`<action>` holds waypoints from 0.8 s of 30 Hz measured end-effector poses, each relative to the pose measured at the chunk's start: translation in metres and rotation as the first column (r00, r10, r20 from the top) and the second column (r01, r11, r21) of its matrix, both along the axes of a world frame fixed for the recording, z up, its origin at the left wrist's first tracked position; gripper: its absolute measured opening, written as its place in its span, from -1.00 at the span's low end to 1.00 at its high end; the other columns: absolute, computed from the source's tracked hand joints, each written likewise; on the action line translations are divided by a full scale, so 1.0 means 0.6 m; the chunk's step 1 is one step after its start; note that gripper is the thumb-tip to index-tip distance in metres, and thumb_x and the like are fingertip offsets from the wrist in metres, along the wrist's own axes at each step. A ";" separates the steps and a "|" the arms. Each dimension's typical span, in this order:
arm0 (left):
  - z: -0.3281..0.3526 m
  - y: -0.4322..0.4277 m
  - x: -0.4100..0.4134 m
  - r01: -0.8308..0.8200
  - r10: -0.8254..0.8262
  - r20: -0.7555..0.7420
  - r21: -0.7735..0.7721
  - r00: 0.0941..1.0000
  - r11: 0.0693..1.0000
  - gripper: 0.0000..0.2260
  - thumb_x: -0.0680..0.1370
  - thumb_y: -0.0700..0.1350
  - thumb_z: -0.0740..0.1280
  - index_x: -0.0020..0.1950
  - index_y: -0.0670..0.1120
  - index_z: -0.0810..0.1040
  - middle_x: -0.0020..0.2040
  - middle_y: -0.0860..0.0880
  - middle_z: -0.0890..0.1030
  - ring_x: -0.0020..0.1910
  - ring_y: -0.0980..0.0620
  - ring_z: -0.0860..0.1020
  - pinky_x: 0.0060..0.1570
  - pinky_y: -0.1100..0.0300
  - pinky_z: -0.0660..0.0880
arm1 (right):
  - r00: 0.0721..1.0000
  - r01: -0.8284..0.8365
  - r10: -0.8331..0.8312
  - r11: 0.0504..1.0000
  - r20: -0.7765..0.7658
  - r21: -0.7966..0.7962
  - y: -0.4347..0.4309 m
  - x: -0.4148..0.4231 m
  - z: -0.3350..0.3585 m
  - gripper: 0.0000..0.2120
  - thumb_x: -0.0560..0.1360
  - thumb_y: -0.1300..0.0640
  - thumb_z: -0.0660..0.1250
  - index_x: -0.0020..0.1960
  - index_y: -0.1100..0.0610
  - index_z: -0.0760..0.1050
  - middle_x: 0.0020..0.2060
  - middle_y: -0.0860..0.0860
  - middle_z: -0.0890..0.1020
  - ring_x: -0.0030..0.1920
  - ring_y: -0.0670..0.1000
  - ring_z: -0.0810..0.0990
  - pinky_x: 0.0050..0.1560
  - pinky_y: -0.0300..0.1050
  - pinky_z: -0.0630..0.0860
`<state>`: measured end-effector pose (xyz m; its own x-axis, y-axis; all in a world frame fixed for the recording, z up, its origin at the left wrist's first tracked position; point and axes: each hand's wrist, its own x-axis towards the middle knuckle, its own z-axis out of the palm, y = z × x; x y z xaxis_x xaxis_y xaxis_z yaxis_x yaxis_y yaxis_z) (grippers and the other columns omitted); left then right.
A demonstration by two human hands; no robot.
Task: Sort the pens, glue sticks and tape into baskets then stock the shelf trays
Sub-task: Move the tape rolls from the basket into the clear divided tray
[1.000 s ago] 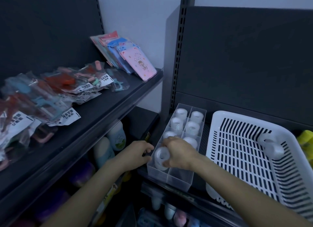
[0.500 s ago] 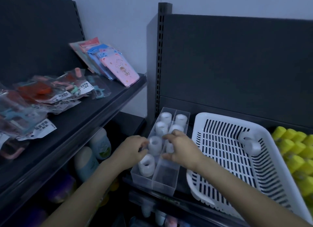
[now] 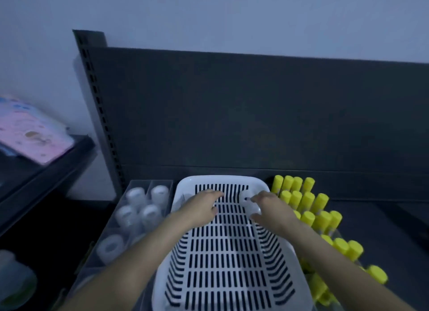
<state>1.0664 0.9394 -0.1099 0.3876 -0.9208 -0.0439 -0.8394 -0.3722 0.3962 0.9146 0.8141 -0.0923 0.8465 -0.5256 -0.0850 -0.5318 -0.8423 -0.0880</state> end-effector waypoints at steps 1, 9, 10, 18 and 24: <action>-0.004 -0.024 -0.001 0.010 -0.009 -0.012 0.019 1.000 1.000 -0.55 0.61 -0.18 0.15 0.50 -0.03 0.18 0.49 -0.04 0.23 0.44 -0.03 0.26 0.37 0.09 0.30 | 1.000 -0.002 0.002 1.000 -0.014 -0.005 -0.008 0.003 -0.006 -0.51 0.53 0.08 0.23 0.43 0.15 0.27 0.31 0.10 0.40 0.32 0.12 0.37 0.22 -0.01 0.44; -0.044 -0.136 -0.015 0.203 -0.204 0.024 0.060 0.979 0.977 -0.36 0.50 -0.45 0.10 0.51 0.00 0.13 0.55 0.04 0.05 0.52 0.03 0.03 0.46 0.14 0.12 | 0.990 -0.078 0.049 0.971 -0.132 -0.225 -0.025 0.025 -0.060 -0.44 0.50 0.20 0.20 0.46 0.21 0.14 0.38 0.15 0.29 0.36 0.18 0.28 0.46 0.04 0.04; -0.047 -0.142 -0.017 0.219 -0.221 0.030 0.064 0.975 0.974 -0.32 0.47 -0.48 0.11 0.51 0.00 0.13 0.54 0.06 0.05 0.52 0.04 0.01 0.46 0.16 0.12 | 0.989 -0.075 0.040 0.966 -0.145 -0.246 -0.025 0.025 -0.059 -0.45 0.50 0.20 0.20 0.46 0.22 0.15 0.41 0.15 0.24 0.38 0.18 0.24 0.46 0.06 0.03; -0.039 -0.160 -0.011 0.238 -0.274 0.283 0.156 0.919 0.959 -0.72 0.53 -0.22 0.15 0.21 0.00 0.39 -0.02 -0.03 0.32 -0.11 0.01 0.34 -0.28 0.17 0.24 | 0.983 -0.088 0.037 0.954 -0.177 -0.288 -0.016 0.021 -0.053 -0.53 0.48 0.20 0.22 0.37 0.23 0.23 0.30 0.16 0.37 0.32 0.19 0.32 0.40 0.10 0.11; -0.035 -0.103 0.008 0.014 -0.008 0.168 -0.038 0.986 0.999 -0.71 0.43 -0.17 0.34 0.12 -0.14 0.39 0.11 -0.05 0.38 0.07 -0.07 0.46 -0.02 0.01 0.48 | 0.975 0.080 -0.103 0.989 0.199 0.124 -0.008 0.004 -0.026 -0.51 0.41 0.08 0.30 0.30 0.20 0.36 0.18 0.09 0.47 0.15 0.10 0.49 0.15 -0.13 0.39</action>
